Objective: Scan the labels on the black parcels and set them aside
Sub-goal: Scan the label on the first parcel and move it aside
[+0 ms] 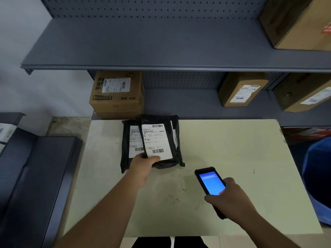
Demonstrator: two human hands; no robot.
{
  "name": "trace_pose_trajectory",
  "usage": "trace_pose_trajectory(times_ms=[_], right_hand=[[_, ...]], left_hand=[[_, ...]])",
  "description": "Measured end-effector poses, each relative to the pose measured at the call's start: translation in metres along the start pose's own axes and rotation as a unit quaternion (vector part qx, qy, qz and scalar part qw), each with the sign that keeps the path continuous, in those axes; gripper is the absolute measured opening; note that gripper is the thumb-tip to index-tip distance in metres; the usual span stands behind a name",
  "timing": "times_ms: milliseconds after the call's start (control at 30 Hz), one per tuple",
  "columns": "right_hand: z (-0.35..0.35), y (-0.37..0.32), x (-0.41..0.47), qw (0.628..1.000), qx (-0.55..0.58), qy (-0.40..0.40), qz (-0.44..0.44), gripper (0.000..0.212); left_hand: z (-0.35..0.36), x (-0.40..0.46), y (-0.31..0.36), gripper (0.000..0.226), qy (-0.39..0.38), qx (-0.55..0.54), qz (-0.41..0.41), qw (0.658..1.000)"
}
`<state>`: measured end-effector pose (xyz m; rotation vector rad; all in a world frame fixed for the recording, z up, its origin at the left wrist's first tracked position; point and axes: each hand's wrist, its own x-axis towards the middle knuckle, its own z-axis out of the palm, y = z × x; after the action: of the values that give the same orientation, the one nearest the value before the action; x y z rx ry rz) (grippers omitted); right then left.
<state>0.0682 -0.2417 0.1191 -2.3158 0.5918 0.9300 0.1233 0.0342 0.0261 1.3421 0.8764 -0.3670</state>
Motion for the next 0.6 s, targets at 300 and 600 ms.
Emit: trace_pose_trajectory(times_ms=[300, 600], right_hand=[[-0.031, -0.038, -0.039, 0.997, -0.034, -0.033, -0.062, 0.044], [-0.032, -0.06, -0.061, 0.991, -0.056, -0.103, -0.063, 0.055]], left_hand=[[0.0, -0.021, -0.016, 0.039, -0.025, -0.023, 0.006, 0.999], [0.01, -0.04, -0.036, 0.048, -0.003, -0.04, 0.035, 0.999]])
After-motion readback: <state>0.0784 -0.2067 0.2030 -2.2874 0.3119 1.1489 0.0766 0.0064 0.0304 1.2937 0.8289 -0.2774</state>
